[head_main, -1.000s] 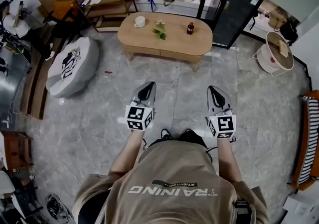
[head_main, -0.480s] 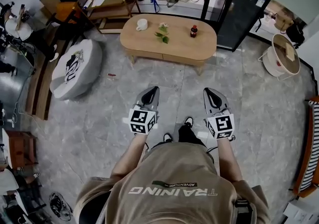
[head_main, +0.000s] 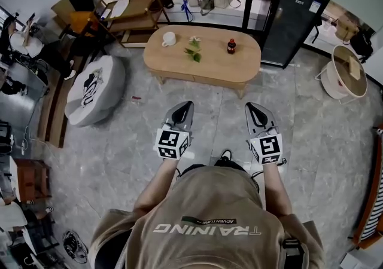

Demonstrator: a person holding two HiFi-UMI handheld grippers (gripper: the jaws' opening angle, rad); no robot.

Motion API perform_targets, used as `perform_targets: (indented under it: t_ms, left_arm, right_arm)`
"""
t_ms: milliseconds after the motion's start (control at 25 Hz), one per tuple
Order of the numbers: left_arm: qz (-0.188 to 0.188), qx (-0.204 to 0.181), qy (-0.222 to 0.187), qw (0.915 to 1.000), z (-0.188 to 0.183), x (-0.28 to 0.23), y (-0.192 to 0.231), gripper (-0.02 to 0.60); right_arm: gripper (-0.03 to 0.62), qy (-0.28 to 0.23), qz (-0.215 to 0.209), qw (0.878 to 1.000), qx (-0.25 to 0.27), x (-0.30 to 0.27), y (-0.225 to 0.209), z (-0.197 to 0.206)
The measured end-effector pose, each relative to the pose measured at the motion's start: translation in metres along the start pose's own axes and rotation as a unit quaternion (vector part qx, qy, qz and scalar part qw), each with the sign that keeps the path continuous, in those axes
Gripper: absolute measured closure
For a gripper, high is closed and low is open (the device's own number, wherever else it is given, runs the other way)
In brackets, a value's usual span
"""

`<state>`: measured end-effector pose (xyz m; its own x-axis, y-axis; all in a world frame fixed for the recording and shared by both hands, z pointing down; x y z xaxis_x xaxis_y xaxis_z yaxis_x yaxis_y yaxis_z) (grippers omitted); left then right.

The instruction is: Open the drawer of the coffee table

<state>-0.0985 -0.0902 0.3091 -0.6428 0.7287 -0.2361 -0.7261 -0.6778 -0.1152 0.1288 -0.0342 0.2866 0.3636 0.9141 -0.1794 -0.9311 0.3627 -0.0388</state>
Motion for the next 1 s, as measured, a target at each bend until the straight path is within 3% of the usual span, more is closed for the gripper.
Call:
perform_targets:
  t_ms: [240, 360, 680, 1000]
  left_arm:
    - [-0.008, -0.006, 0.01, 0.9999, -0.006, -0.026, -0.011, 0.575]
    - [-0.016, -0.004, 0.015, 0.9997, -0.006, -0.036, -0.011, 0.575]
    - [-0.008, -0.003, 0.027, 0.9996, 0.001, -0.064, 0.01, 0.575]
    - [0.032, 0.004, 0.033, 0.9989, 0.01, -0.109, 0.046, 0.575]
  right_arm:
    - [0.588, 0.011, -0.024, 1.0, -0.008, -0.012, -0.033, 0.01]
    - [0.588, 0.008, -0.014, 1.0, -0.004, -0.02, -0.044, 0.011]
    - [0.588, 0.018, -0.019, 1.0, 0.006, -0.053, -0.041, 0.02]
    - [0.588, 0.04, -0.019, 0.999, 0.002, -0.098, -0.034, 0.024]
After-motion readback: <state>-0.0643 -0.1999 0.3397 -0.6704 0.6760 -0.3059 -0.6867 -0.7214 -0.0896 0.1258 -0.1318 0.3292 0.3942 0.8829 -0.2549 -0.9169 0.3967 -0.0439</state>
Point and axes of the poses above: the fingertips, and each gripper's own axes: x backward along the fingers, y to its left, z out of its underside, the point moved 5 cm from there along x, backward along the fingers, and after that the axes turned 9 degrees about -x, right-handed, at the moved point
